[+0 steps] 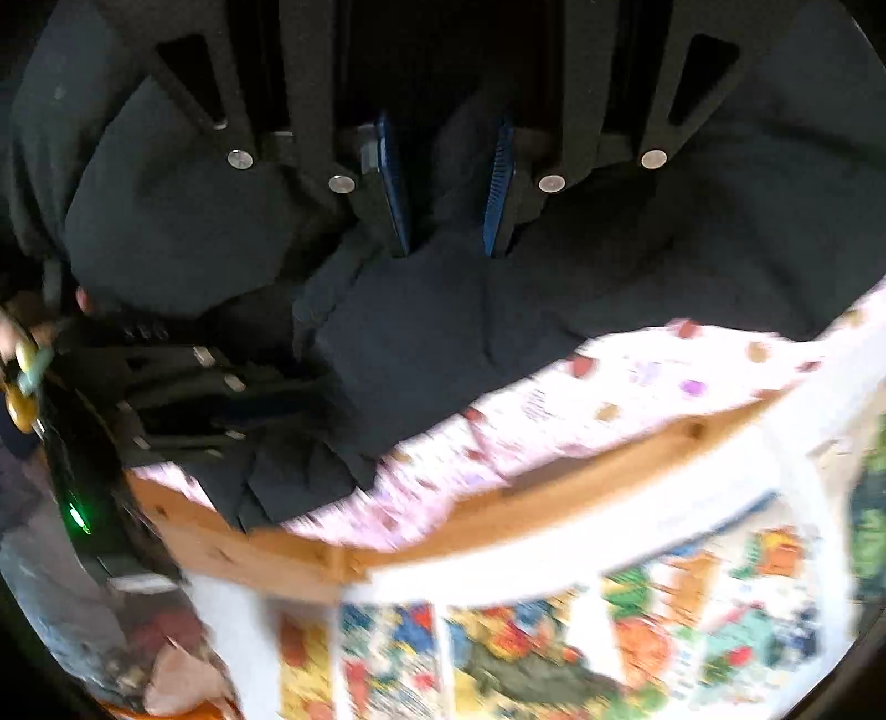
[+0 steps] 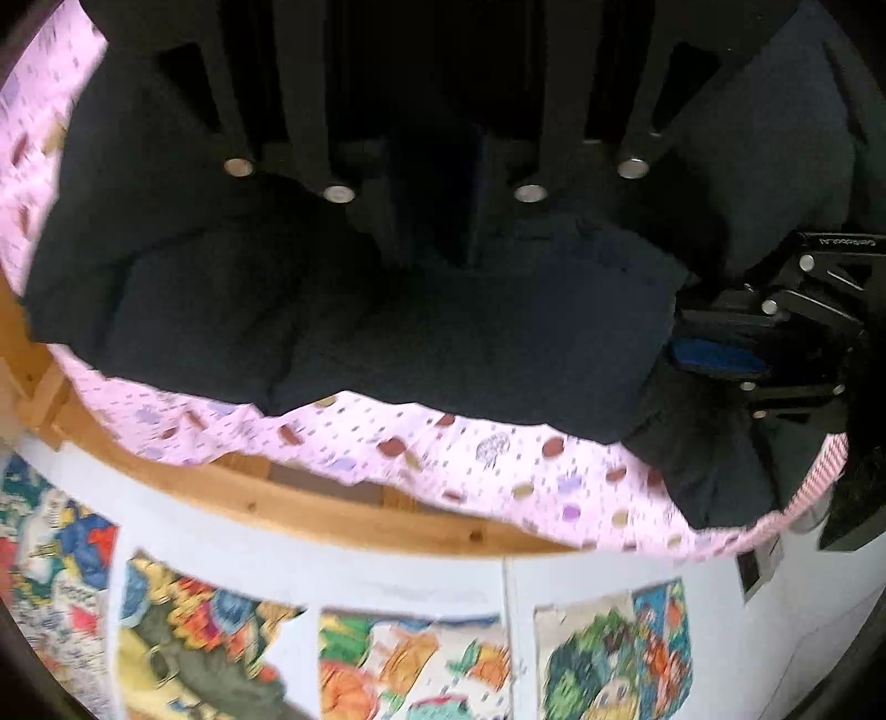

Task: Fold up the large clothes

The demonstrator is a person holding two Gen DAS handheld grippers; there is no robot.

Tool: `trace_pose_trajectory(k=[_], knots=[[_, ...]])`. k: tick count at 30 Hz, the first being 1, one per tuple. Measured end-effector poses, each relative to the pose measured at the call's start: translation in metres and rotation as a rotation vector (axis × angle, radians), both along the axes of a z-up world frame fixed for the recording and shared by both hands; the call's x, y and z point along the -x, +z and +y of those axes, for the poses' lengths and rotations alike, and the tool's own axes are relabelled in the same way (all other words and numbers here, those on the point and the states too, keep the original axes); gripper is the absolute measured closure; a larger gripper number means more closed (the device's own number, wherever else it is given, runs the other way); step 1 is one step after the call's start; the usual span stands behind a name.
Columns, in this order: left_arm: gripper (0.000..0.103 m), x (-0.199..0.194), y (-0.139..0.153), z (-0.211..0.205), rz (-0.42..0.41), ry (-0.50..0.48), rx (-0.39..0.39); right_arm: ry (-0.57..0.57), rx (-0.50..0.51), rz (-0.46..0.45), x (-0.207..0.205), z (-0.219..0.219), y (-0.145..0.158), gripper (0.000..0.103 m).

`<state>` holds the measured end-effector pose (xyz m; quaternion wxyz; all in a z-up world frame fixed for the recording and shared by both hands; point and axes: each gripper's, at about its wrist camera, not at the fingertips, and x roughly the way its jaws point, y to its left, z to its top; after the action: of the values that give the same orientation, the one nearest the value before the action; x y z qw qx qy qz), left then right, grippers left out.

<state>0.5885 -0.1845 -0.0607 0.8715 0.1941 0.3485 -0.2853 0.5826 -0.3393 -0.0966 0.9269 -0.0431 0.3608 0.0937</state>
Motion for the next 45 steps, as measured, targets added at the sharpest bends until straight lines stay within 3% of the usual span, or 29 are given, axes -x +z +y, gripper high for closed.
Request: trace_pose_trajectory(k=[2,4,6,8,10,18,28,36,45], knots=[[0.076,0.009,0.014,0.004,-0.022,0.048,0.03,-0.028,0.007,-0.035,0.019,-0.011,0.008,0.044],[0.072,0.017,0.032,0.017,-0.019,0.095,0.109,-0.046,0.02,-0.079,0.038,-0.017,0.024,0.042],[0.058,0.026,0.05,0.028,-0.021,0.139,0.168,-0.054,0.027,-0.097,0.058,-0.019,0.037,0.04],[0.019,0.035,0.064,0.037,-0.04,0.168,0.209,-0.068,0.043,-0.13,0.079,-0.018,0.058,0.03],[0.012,0.057,0.084,0.052,-0.078,0.188,0.278,-0.09,0.06,-0.181,0.102,-0.02,0.081,0.022],[0.004,0.126,0.144,0.074,-0.173,0.286,0.28,-0.15,-0.006,-0.28,0.181,-0.018,0.153,0.011],[0.001,0.242,0.213,0.094,-0.293,0.238,0.255,-0.097,0.01,-0.35,0.28,0.019,0.207,0.01],[0.001,0.319,0.221,0.12,-0.341,0.273,0.247,-0.092,0.012,-0.38,0.355,0.036,0.224,0.009],[0.001,0.403,0.213,0.124,-0.364,0.213,0.226,-0.094,0.007,-0.385,0.426,0.047,0.216,0.009]])
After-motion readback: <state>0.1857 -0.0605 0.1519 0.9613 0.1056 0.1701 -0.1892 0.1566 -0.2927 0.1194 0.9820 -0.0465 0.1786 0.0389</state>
